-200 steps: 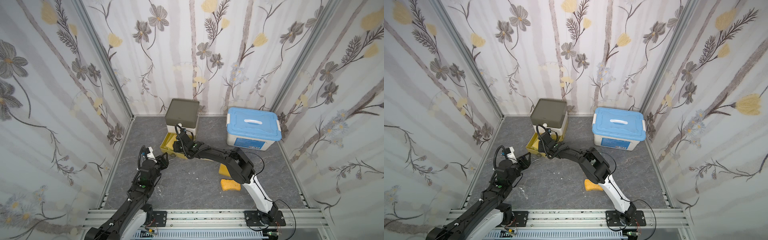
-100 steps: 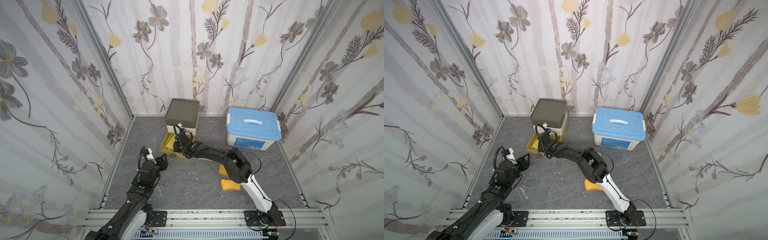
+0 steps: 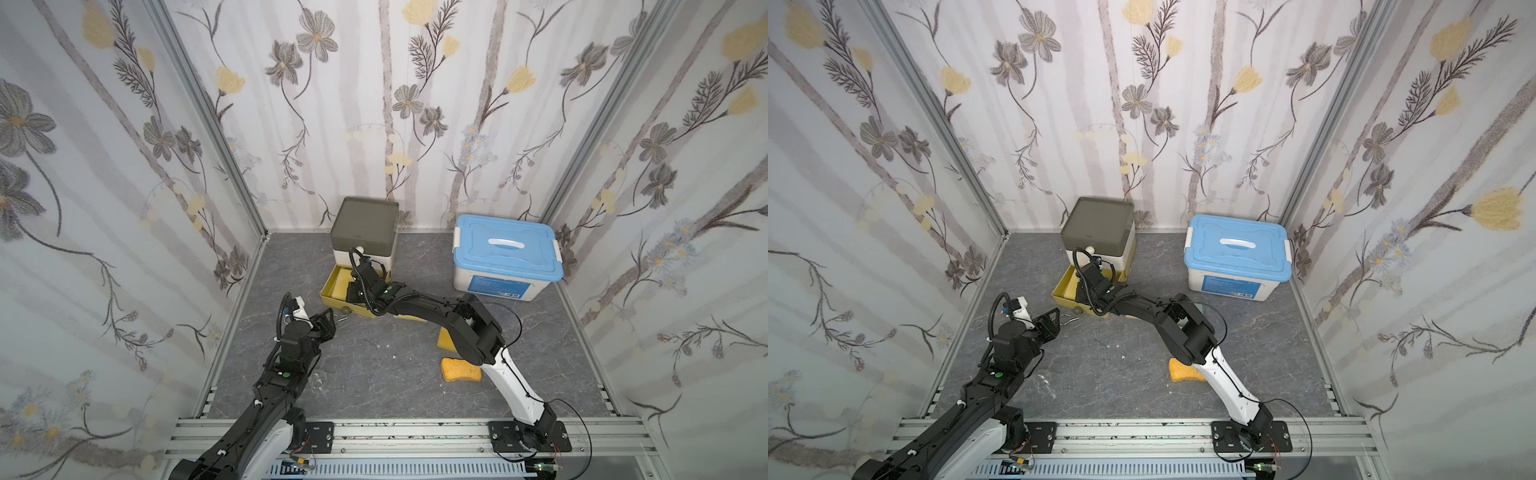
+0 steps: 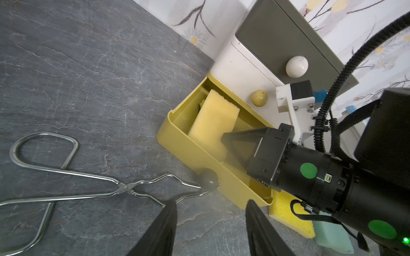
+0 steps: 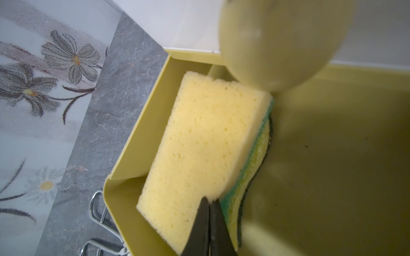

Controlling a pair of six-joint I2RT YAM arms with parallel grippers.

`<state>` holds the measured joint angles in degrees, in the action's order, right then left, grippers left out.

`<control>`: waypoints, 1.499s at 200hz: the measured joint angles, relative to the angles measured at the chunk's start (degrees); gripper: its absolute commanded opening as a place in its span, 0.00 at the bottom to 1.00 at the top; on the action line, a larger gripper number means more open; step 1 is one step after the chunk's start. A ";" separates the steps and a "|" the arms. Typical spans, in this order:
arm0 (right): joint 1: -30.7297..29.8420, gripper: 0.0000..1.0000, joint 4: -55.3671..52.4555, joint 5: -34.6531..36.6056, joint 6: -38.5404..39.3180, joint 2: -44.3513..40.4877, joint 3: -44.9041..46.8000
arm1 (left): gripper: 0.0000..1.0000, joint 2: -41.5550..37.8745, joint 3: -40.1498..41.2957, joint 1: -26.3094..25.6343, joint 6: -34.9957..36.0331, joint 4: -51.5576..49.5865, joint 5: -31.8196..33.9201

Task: Take the sponge out of the drawer
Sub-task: Pick up the sponge from the drawer.

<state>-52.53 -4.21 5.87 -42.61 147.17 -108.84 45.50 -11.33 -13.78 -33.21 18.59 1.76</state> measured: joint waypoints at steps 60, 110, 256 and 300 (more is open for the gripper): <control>0.13 0.00 0.76 -0.42 -0.17 -3.39 4.76 | 0.50 0.24 0.52 0.00 0.20 0.07 0.42; 0.94 0.00 5.33 -1.09 -1.31 -8.61 11.23 | 0.51 0.28 0.59 0.00 0.22 0.07 0.59; 4.20 0.00 2.05 -3.17 8.11 -19.71 19.08 | 0.51 -0.09 0.74 0.00 0.22 0.07 1.18; 4.04 0.00 -0.24 -4.57 11.72 -27.74 29.70 | 0.51 -0.09 0.74 0.00 0.22 0.07 1.20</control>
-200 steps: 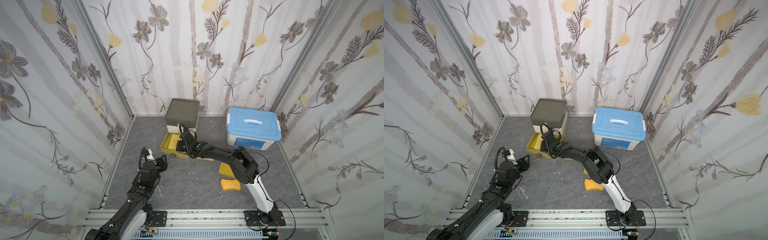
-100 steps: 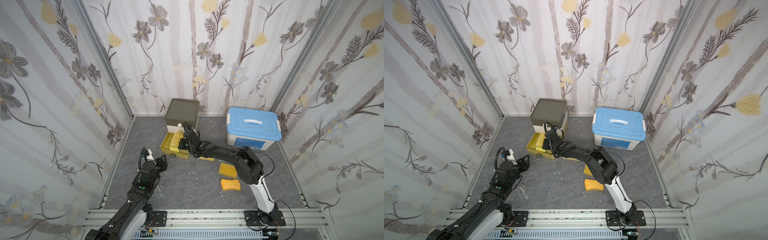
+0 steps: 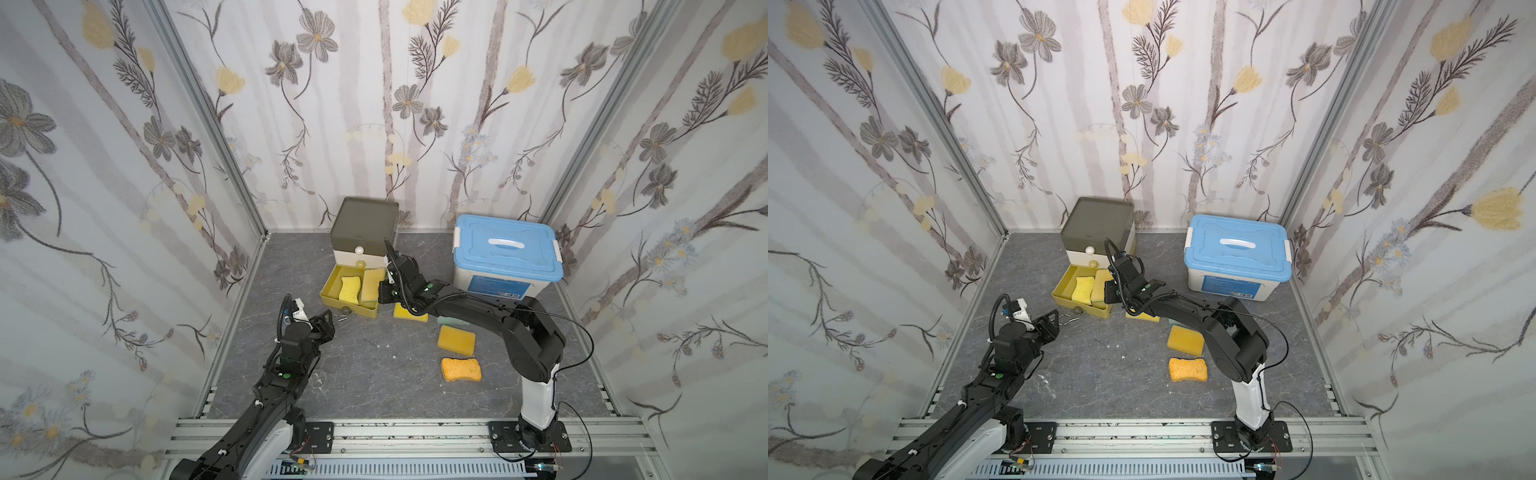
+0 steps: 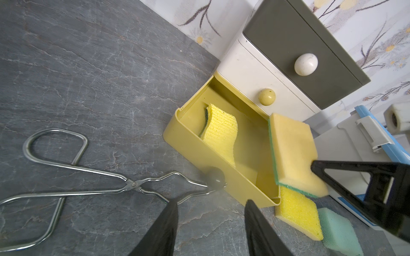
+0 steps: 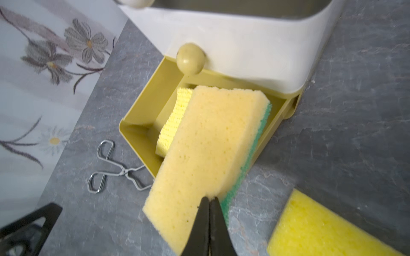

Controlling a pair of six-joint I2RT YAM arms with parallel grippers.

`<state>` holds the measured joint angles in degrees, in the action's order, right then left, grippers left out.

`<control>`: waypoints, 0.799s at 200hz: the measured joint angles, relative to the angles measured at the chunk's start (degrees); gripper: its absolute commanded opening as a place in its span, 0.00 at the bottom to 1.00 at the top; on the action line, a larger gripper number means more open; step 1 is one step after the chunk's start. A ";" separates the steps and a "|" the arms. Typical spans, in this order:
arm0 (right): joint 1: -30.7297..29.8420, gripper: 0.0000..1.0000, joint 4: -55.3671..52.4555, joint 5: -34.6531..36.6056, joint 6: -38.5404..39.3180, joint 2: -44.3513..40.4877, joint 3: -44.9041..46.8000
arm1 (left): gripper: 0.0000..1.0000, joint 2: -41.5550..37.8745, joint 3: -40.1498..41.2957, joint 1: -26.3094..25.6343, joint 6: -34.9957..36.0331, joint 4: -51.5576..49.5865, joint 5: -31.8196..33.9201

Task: Take the sponge out of the drawer
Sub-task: Pick up the sponge from the drawer.

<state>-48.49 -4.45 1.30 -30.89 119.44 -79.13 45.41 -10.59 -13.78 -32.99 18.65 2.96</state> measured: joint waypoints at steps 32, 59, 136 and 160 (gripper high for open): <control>-1.42 0.00 -1.20 -1.49 2.29 -5.27 7.04 | 0.51 -0.04 0.00 0.00 0.00 -0.02 0.00; -1.95 0.00 -0.96 -1.68 4.98 -11.45 13.20 | 0.51 -0.17 0.00 0.00 0.00 0.00 0.00; -2.71 0.00 -2.84 -9.31 15.10 -22.36 28.02 | 0.51 -0.59 0.00 0.00 0.00 -0.02 -0.02; -3.82 0.00 -3.72 -11.13 16.24 -22.34 29.46 | 0.51 -0.70 0.00 0.00 0.00 -0.02 0.00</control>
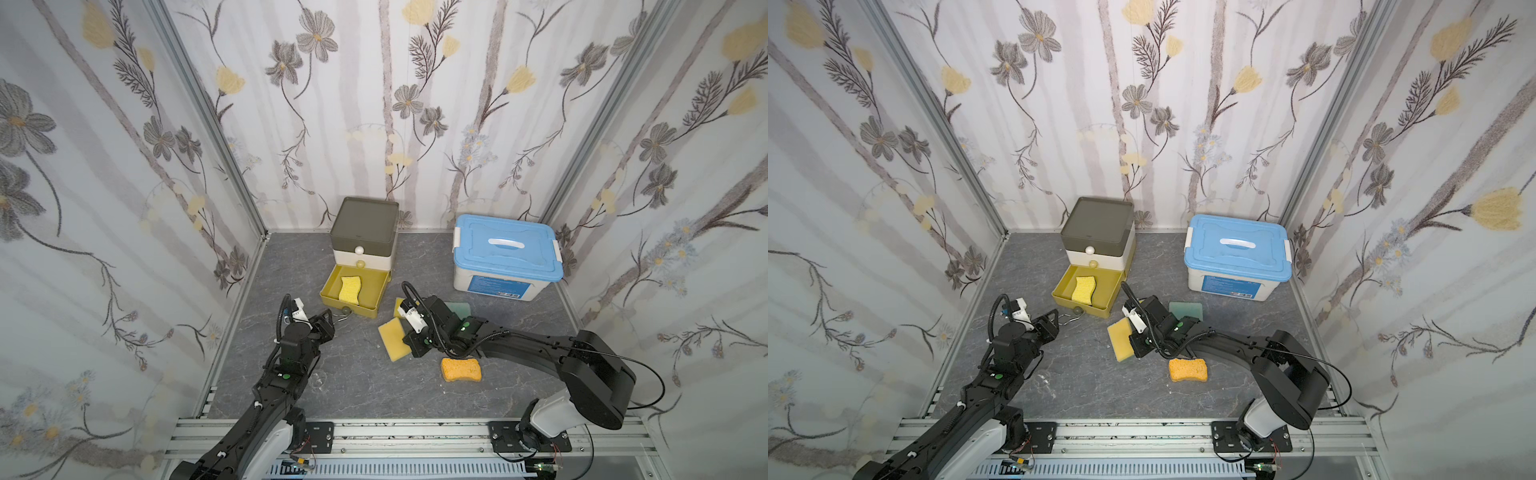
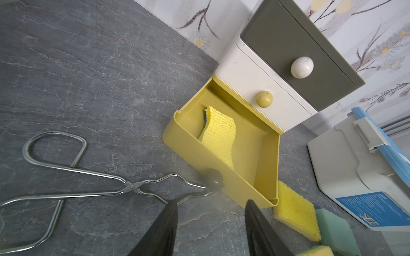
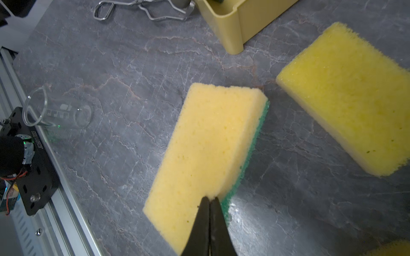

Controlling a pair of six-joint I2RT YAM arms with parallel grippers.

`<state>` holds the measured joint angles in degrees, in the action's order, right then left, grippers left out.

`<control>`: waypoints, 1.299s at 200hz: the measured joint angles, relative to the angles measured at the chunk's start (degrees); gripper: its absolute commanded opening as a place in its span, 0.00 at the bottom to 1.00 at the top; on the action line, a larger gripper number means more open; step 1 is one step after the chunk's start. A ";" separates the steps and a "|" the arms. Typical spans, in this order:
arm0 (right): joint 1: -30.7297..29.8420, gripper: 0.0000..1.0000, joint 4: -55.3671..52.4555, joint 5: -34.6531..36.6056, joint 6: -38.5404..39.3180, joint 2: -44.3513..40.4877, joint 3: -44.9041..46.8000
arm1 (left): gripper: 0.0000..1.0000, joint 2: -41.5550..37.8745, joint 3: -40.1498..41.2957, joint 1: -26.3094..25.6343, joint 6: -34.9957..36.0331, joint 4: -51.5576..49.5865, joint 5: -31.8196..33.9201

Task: Take the sponge out of the drawer
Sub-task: Pick up the sponge from the drawer, then place the sponge at the center of the board.

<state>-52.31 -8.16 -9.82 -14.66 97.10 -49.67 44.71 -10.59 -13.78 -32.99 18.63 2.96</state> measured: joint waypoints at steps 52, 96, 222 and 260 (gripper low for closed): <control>-3.28 0.00 -2.10 -0.52 1.95 5.07 -0.13 | 0.52 -0.17 0.00 0.00 -0.02 -0.07 -0.04; -3.39 0.00 -3.63 2.40 2.08 6.43 -0.20 | 0.52 -0.17 0.00 0.00 -0.02 -0.09 -0.04; -0.59 0.36 -4.11 15.39 6.82 11.89 -5.90 | 0.52 -2.25 0.00 0.00 -0.02 -2.43 0.44; -0.50 0.44 -5.99 17.44 6.75 9.81 -5.92 | 0.52 -2.27 0.00 0.00 -0.02 -2.60 0.48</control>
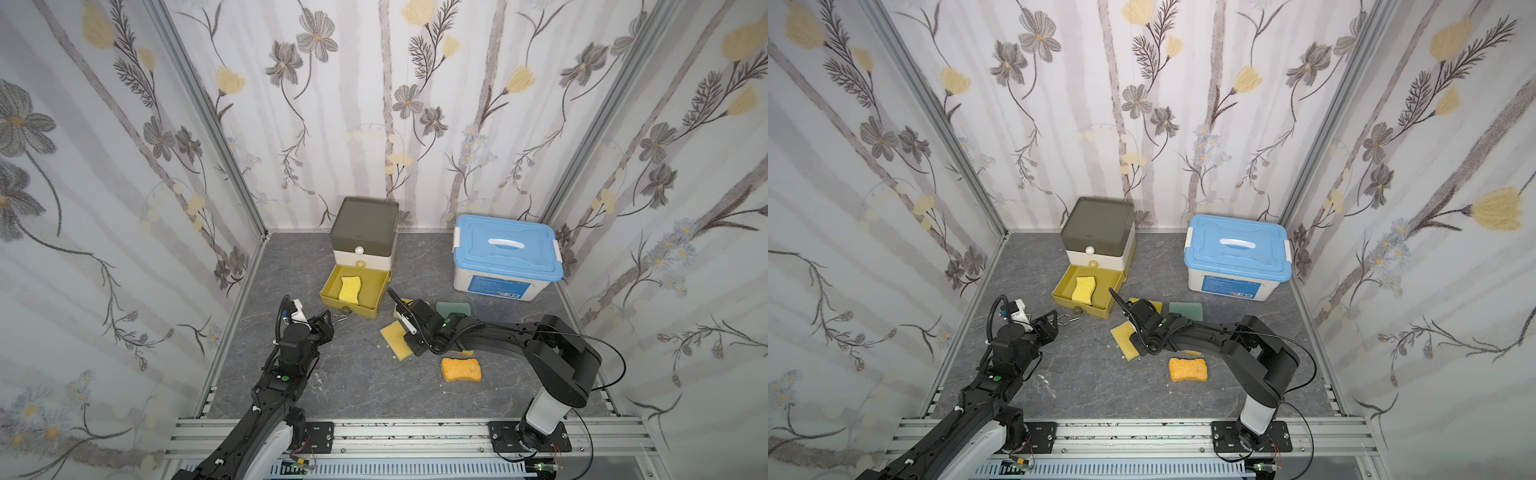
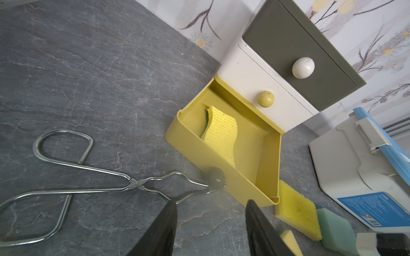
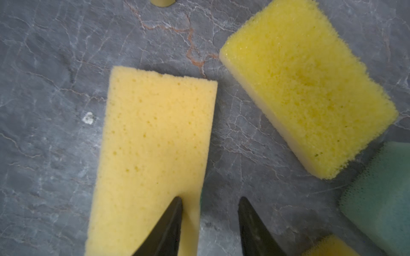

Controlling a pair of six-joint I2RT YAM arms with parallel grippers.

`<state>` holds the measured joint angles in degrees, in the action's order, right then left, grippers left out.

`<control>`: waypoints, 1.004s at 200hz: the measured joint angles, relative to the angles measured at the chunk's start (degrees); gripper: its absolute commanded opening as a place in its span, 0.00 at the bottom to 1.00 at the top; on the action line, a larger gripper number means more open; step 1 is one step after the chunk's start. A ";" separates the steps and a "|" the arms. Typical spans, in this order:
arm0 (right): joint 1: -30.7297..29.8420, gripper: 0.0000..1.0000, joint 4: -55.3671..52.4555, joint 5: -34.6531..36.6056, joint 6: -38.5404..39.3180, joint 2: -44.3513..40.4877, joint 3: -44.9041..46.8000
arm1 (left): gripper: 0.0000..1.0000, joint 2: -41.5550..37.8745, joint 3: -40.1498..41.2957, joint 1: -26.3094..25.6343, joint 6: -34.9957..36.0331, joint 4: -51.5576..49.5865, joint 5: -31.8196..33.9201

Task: Take the sponge out of the drawer
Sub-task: Place the sponge at the center of the board.

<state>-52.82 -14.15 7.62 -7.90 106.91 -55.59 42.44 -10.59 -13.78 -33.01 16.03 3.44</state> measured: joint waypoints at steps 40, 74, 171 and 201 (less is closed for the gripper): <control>-1.99 0.59 -0.59 -0.48 -2.32 -3.89 0.24 | 0.52 0.09 0.00 0.00 0.00 -0.02 0.00; -6.29 0.72 -0.20 -2.10 -4.96 -4.09 1.14 | 0.52 0.20 0.00 0.00 0.00 0.00 -0.02; -10.54 0.97 -1.27 11.04 -11.39 2.19 -1.05 | 0.52 1.01 0.00 0.00 -0.02 0.09 -0.26; -11.08 0.97 -2.38 12.26 -12.50 3.63 -1.20 | 0.52 1.07 0.00 0.00 -0.02 0.07 -0.26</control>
<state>-63.90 -16.53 19.88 -20.40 110.54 -56.80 43.51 -10.59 -13.78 -33.04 16.10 3.18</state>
